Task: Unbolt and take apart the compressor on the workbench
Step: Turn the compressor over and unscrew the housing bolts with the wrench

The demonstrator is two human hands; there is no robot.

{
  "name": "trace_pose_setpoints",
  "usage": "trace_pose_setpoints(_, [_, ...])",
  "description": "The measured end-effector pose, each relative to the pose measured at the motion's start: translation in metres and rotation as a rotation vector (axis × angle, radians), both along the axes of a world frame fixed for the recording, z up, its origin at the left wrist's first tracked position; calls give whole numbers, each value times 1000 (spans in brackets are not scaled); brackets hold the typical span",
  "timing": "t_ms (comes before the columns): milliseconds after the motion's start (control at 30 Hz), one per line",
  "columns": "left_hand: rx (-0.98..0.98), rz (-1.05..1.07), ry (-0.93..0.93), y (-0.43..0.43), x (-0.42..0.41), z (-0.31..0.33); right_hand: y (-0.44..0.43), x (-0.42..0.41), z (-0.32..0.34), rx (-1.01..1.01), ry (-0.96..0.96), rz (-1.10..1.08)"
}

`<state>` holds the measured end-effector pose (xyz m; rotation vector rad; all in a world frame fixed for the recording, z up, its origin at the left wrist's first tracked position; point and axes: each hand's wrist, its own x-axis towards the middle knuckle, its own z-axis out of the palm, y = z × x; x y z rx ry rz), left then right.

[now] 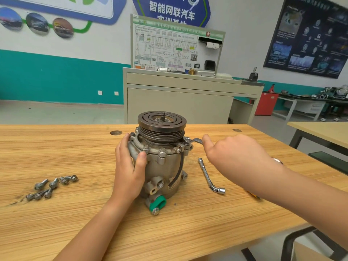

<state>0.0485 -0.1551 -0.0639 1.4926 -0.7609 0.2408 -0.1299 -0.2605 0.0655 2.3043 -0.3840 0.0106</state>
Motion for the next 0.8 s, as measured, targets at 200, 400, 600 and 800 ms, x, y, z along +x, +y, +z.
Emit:
trace_pose_setpoints(200, [-6,9,-7,-2,-1,0,-22,2,0,-112,63,87])
trace_pose_setpoints(400, [-24,16,6,-4,-1,0,-54,12,9,-96,33,119])
trace_pose_setpoints(600, [-50,30,27,-6,-1,-1,-80,62,2,26,-77,238])
trace_pose_setpoints(800, [-42,21,32,-5,0,-1,-84,82,-16,138,-496,673])
